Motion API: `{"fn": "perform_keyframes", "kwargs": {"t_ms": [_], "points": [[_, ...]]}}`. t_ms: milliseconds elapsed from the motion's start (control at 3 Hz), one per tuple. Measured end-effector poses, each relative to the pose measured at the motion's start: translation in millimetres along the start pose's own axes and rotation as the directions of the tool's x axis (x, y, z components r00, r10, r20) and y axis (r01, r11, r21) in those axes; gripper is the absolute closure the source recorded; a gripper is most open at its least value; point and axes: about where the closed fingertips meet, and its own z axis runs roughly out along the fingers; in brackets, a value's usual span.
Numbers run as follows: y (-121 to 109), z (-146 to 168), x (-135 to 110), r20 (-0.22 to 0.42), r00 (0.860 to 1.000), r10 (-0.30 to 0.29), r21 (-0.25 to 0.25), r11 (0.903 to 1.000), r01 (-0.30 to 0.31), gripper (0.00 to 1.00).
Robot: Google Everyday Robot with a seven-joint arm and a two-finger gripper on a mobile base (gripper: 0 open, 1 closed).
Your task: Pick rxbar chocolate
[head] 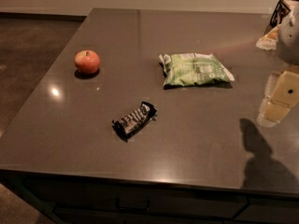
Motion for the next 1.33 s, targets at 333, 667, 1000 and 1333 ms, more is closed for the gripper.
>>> {"fn": "perform_keyframes", "kwargs": {"t_ms": [333,667,1000,1333], "points": [[0,-1,-1,0.001,1.0,-0.002,0.003,1.0,0.002,0.0],[-6,11,-25,0.01,0.998,-0.07,-0.012,0.9975,0.07,0.0],[-11,41,-75,0.03,0.981,-0.192,-0.036,0.9805,0.193,0.0],[-8,76,-124,0.057,0.952,-0.302,-0.08,0.9487,0.306,0.0]]}}
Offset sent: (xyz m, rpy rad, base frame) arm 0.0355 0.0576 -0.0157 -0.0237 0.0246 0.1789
